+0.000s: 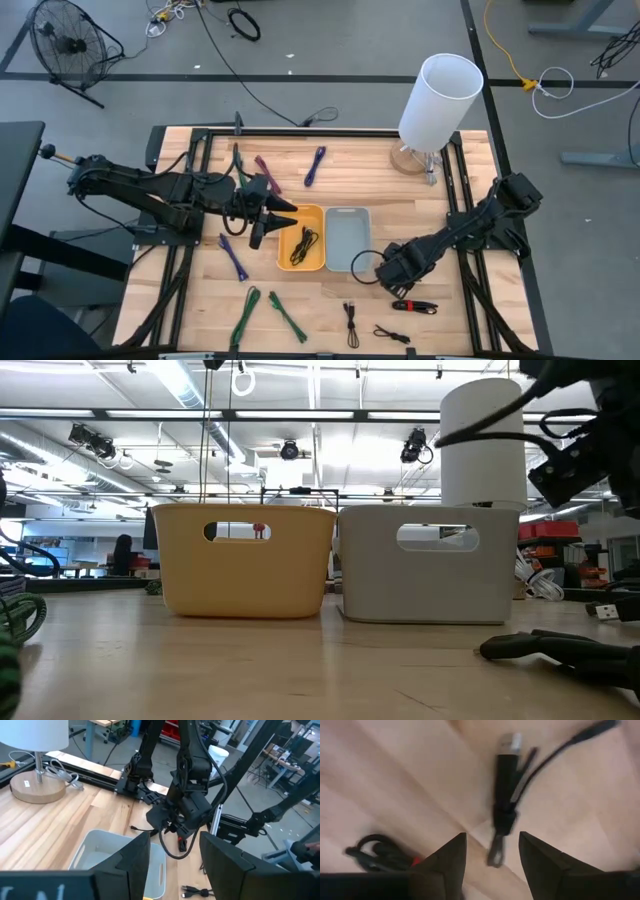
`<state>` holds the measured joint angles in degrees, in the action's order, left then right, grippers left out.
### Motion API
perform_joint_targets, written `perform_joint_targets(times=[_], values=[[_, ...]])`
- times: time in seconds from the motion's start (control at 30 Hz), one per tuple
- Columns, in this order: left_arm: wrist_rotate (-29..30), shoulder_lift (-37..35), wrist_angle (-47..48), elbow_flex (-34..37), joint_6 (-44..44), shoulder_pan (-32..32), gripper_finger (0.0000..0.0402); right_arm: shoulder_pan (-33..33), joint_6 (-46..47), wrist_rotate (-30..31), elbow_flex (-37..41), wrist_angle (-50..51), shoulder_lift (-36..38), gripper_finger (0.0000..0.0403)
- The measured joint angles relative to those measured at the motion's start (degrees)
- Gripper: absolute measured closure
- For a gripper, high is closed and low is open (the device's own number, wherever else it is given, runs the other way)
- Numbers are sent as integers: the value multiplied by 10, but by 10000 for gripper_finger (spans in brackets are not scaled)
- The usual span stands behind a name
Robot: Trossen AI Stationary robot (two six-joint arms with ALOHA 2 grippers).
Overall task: Pick & Place USB Port
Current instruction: Put the black charger cable into the yellow bin
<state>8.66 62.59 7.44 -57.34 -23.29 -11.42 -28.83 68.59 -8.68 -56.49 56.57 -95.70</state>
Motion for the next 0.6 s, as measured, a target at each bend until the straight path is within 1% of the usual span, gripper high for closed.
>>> perform_joint_targets(times=[0.07, 0.23, 0.43, 0.6], values=[[4, 0, 0, 0, 0, 0, 225, 6, -3, -3, 0, 0, 0, 220], [3, 0, 0, 0, 0, 0, 225, 6, 5, 9, 0, -47, 0, 220], [3, 0, 0, 0, 0, 0, 225, 7, 13, 33, 0, -34, 0, 220], [3, 0, 0, 0, 0, 0, 225, 7, 23, 23, 26, -65, 0, 220]])
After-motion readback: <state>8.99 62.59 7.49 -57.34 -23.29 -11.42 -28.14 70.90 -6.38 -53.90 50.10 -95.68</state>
